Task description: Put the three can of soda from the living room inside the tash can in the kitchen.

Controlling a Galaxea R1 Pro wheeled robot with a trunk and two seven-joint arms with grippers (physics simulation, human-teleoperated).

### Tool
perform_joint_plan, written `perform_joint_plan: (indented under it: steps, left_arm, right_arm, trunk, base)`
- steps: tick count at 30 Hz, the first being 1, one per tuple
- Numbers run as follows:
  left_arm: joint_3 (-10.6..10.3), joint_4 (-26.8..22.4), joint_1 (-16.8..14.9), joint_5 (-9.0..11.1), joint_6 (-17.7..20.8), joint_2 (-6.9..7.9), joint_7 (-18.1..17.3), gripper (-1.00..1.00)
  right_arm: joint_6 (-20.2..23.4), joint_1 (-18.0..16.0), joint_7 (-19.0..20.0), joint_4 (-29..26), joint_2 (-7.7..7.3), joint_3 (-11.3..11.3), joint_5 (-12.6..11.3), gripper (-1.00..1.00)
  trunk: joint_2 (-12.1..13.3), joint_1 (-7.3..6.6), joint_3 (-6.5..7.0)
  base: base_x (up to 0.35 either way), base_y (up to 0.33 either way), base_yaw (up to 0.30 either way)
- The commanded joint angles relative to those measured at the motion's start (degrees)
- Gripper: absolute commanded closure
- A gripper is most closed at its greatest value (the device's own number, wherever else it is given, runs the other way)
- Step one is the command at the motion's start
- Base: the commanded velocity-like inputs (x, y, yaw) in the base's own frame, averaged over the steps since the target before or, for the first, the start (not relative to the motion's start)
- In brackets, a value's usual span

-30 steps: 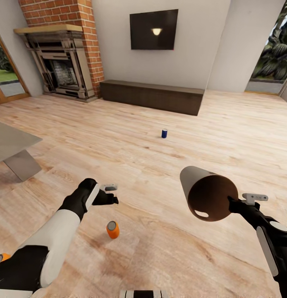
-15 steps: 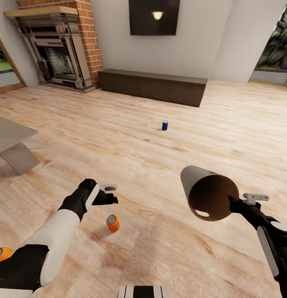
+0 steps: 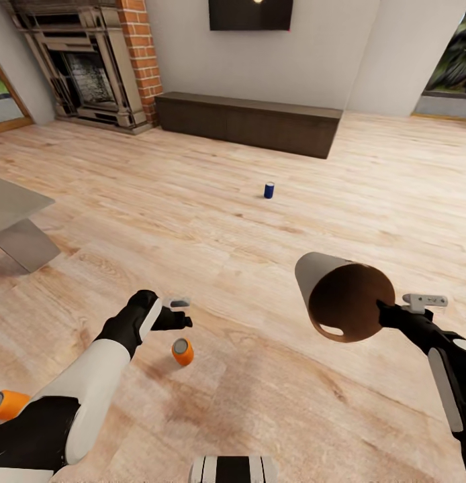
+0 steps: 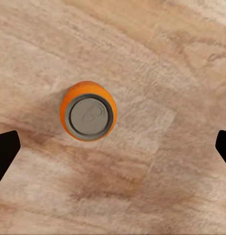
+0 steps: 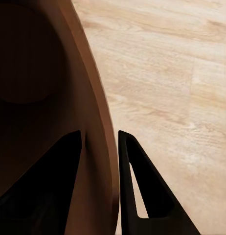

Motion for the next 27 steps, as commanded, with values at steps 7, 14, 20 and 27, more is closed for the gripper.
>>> perform_joint_plan:
  steps: [7,14,20,27]
  left_arm:
    - [0.0,0.0,0.0,0.0,-0.5,-0.03,0.0,-1.0]
    - [0.0,0.0,0.0,0.0,-0.6,-0.05,0.0,-1.0]
    - [-0.1,0.0,0.0,0.0,-0.6,-0.37,0.1,-1.0]
    - [-0.2,0.0,0.1,0.0,-0.7,-0.69,1.1,-1.0]
  right_arm:
    - [2.0,-3.2,0.1,-1.0,-0.98,0.0,-0.4,1.0]
    - [5.9,-7.0,0.0,-1.2,-1.6,0.1,-0.3,1.0]
    - [7.5,-9.4,0.0,-1.1,-1.73,0.6,0.8,1.0]
    - [8.7,-11.1,0.0,-1.1,-1.66,0.9,3.9,1.0]
  trunk:
    - [-0.1,0.17,-1.56]
    - [-0.2,0.35,-3.11]
    - [-0.3,0.51,-4.44]
    - [-0.4,0.69,-5.99]
  base:
    - [0.0,0.0,0.0]
    - [0.0,0.0,0.0]
    - [0.0,0.0,0.0]
    - [0.0,0.0,0.0]
